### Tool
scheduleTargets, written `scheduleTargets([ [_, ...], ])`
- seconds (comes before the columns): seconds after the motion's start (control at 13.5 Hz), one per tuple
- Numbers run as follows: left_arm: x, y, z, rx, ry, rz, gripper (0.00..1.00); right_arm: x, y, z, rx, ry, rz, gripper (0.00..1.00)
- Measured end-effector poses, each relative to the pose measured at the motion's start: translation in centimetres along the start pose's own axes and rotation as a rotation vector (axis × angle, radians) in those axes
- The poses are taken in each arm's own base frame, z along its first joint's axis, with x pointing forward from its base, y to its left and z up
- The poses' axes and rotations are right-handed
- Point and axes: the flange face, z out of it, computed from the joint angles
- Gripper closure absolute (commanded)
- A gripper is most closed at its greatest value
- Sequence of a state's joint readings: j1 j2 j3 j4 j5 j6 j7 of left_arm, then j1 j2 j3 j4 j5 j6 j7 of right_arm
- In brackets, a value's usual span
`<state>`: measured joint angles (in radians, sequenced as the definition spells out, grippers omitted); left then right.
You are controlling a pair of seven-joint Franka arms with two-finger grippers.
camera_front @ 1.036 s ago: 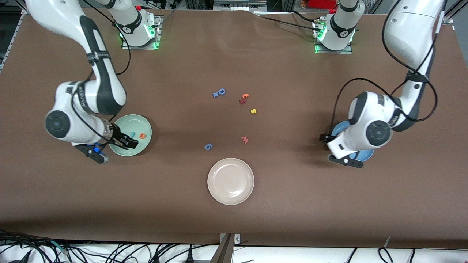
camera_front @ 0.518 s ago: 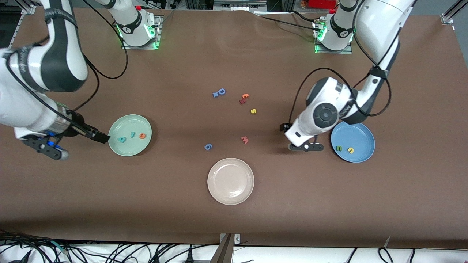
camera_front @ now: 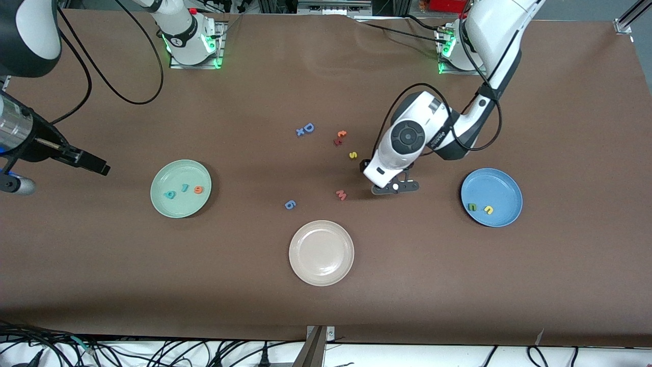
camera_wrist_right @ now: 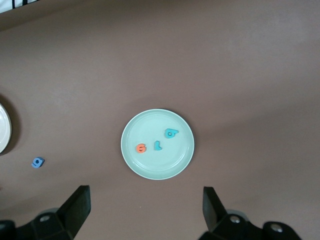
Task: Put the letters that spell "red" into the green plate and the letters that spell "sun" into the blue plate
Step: 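Return the right gripper to rest while the left gripper reaches the yellow s, then lower the left gripper onto the yellow s and close it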
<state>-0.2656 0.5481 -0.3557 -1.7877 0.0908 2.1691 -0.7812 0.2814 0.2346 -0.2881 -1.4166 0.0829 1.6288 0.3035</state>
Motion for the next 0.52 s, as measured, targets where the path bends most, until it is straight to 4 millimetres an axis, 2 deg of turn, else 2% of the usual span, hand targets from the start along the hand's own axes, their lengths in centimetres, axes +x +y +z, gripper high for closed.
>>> scheduleTargets([
  [0.22, -2.2, 1.6, 2.2, -0.035, 0.032, -0.03, 0.0, 0.0, 0.1, 0.2, -0.004, -0.002, -0.002, 0.01],
  [0.52, -4.2, 1.9, 4.7, -0.003, 0.069, -0.054, 0.0, 0.1, 0.1, 0.4, -0.004, -0.001, -0.002, 0.01],
])
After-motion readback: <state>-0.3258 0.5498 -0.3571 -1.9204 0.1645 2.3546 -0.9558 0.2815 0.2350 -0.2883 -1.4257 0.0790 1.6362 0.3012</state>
